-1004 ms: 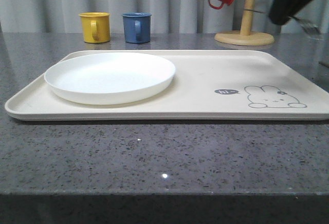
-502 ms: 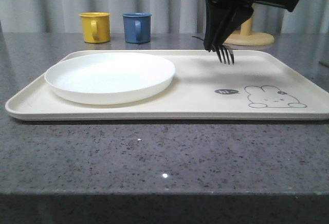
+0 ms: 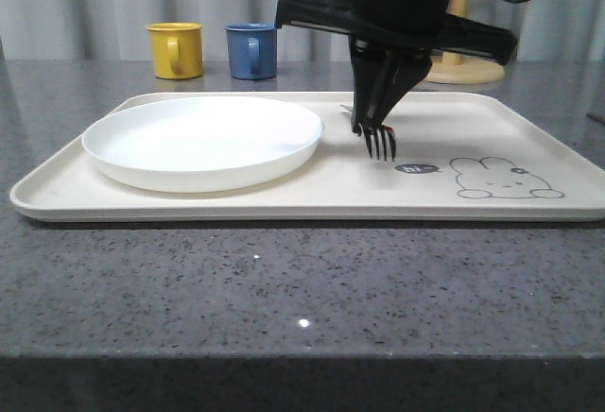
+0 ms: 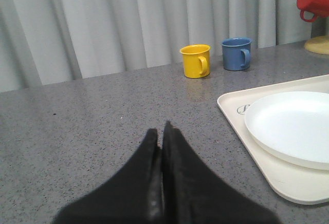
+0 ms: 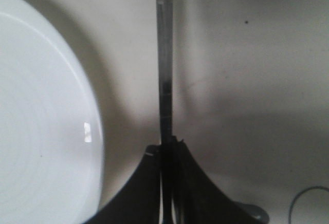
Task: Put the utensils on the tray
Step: 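Lower the fork onto the tray beside the plate and release, then move the right gripper back toward the chopsticks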
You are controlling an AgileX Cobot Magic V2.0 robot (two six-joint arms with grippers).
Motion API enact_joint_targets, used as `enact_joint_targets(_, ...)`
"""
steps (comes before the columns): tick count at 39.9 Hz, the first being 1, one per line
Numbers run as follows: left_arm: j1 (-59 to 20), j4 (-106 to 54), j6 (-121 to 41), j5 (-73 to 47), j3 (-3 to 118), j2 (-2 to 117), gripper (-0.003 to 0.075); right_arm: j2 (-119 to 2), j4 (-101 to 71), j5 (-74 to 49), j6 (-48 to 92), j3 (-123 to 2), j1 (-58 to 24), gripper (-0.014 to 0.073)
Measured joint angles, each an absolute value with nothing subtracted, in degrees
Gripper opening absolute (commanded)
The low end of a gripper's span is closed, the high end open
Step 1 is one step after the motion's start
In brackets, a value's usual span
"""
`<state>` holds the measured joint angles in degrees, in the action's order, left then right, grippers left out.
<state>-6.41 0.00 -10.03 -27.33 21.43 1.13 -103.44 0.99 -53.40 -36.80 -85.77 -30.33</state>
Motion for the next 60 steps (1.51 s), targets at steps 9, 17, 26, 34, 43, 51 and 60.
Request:
enact_joint_targets(9, -6.41, 0.00, -10.03, -27.33, 21.43, 1.13, -0.0018, -104.61, 1.34, -53.87, -37.76, -86.00, -30.33, 0.0129)
enact_joint_targets(17, -6.41, 0.00, -10.03, -27.23, 21.43, 1.13, -0.0018, -105.19, 1.21, -54.73, -37.91, -86.11, -30.33, 0.0358)
enact_joint_targets(26, -6.41, 0.00, -10.03, -27.23, 21.43, 1.13, -0.0018, -103.94, 2.42, -55.45, -38.03, -86.33, -30.33, 0.0381)
enact_joint_targets(34, -6.41, 0.00, -10.03, -27.23, 21.43, 1.13, -0.0018, -99.02, 4.42, -57.64, -36.72, -86.71, -28.77, 0.0381)
enact_joint_targets(43, -6.41, 0.00, -10.03, -27.23, 21.43, 1.13, -0.0018, -92.26, 4.65, -61.85, -26.05, -87.04, -22.45, 0.0382)
enact_joint_targets(51, -6.41, 0.00, -10.03, -27.23, 21.43, 1.13, -0.0018, -86.37, 5.03, -65.26, -16.58, -84.88, -12.82, 0.0382)
enact_joint_targets(60, -6.41, 0.00, -10.03, -27.23, 21.43, 1.13, -0.0018, -81.77, 4.81, -64.28, -9.02, -75.50, -2.24, 0.0382)
